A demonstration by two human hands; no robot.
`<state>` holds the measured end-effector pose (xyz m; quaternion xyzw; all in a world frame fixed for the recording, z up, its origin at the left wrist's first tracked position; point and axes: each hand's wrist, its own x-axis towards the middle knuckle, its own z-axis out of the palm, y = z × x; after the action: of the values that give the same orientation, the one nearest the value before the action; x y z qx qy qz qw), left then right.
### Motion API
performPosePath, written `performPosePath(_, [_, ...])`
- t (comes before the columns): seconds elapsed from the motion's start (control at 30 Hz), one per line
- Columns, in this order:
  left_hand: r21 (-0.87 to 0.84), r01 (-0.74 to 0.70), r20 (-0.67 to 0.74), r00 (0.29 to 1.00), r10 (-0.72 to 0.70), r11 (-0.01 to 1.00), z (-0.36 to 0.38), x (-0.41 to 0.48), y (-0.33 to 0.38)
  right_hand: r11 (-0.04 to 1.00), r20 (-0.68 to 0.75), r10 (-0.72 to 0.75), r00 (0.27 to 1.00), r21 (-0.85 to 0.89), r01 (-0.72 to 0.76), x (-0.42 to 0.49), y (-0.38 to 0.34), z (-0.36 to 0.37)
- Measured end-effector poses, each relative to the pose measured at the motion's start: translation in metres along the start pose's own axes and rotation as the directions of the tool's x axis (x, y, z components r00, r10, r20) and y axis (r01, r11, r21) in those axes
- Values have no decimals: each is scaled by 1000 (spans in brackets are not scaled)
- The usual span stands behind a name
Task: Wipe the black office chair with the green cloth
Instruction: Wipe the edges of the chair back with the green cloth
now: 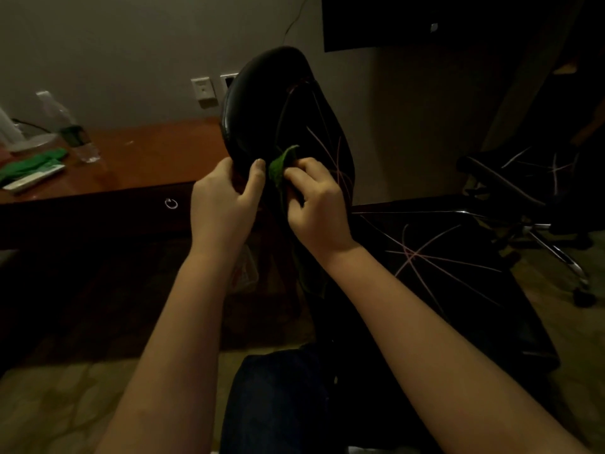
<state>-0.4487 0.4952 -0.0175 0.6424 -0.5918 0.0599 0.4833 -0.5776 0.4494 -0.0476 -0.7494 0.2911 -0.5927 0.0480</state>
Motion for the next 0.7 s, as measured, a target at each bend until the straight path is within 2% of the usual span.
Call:
performPosePath(0.2, [-9, -18, -21, 1000, 18, 1000, 1, -5, 1, 1000, -14, -5, 1000, -29, 5, -5, -2, -2])
performPosePath(0.5, [-16, -26, -52, 998, 25, 1000, 3, -6, -1, 987, 1, 76, 997, -140, -75, -35, 13, 0])
performPosePath(0.7, [-50, -13, -56, 998, 10, 999, 6, -7, 0, 978, -20, 141, 990, -151, -142, -54, 21, -2])
